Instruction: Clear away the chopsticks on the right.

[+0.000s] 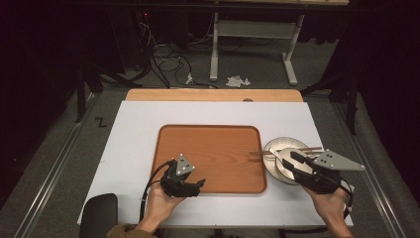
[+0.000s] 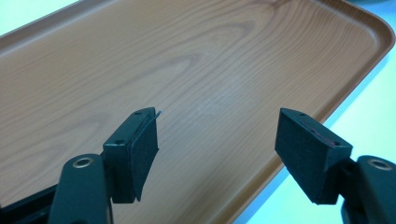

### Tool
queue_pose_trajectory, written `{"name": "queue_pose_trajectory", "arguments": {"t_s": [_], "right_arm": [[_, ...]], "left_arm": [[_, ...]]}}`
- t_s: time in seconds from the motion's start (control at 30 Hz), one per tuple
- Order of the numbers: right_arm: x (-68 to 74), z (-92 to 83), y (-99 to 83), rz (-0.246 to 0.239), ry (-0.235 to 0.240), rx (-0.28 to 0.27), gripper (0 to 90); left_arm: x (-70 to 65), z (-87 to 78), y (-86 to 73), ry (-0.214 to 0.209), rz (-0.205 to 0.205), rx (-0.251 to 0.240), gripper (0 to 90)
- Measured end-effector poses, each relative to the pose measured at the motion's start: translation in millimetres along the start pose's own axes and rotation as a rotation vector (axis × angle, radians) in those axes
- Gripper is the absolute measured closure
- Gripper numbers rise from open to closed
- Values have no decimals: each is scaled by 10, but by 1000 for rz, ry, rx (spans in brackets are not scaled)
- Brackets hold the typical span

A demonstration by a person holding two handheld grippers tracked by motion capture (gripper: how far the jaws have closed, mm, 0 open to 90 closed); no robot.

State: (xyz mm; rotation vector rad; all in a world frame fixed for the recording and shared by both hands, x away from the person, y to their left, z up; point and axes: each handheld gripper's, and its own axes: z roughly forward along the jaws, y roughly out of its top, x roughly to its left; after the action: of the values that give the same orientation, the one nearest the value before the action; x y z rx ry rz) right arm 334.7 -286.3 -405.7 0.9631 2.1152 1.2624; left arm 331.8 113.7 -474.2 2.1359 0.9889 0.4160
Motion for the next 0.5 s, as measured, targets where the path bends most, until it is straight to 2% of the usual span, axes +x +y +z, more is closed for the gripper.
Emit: {"name": "queue_pose_trajectory", "arguments": {"t_s": [0.07, 0.1, 0.13, 0.17, 0.33, 0.37, 0.4, 0.43, 0.5], "right_arm": [[-82, -30, 5, -9, -16, 9, 586], [-207, -66, 8, -15, -46, 25, 585], [-207, -66, 8, -15, -46, 25, 585], [-274, -82, 4, -11, -61, 26, 585], [-660, -143, 6, -9, -148, 93, 605], [-800, -137, -6, -3, -164, 126, 605], [-800, -137, -6, -3, -164, 126, 605], [-921, -97, -21, -3, -176, 171, 606], [-962, -77, -27, -2, -179, 187, 606]], "left_arm": [[3, -2, -11, 2, -2, 2, 300], [4, -4, -19, 2, -6, 4, 300], [4, -4, -19, 2, -6, 4, 300], [6, -5, -23, 4, -8, 5, 300], [3, 11, -38, 13, -10, 10, 298], [1, 14, -42, 14, -10, 12, 298], [0, 16, -46, 14, -11, 13, 298], [0, 17, -50, 14, -12, 14, 298], [0, 16, -52, 18, -13, 14, 298]]}}
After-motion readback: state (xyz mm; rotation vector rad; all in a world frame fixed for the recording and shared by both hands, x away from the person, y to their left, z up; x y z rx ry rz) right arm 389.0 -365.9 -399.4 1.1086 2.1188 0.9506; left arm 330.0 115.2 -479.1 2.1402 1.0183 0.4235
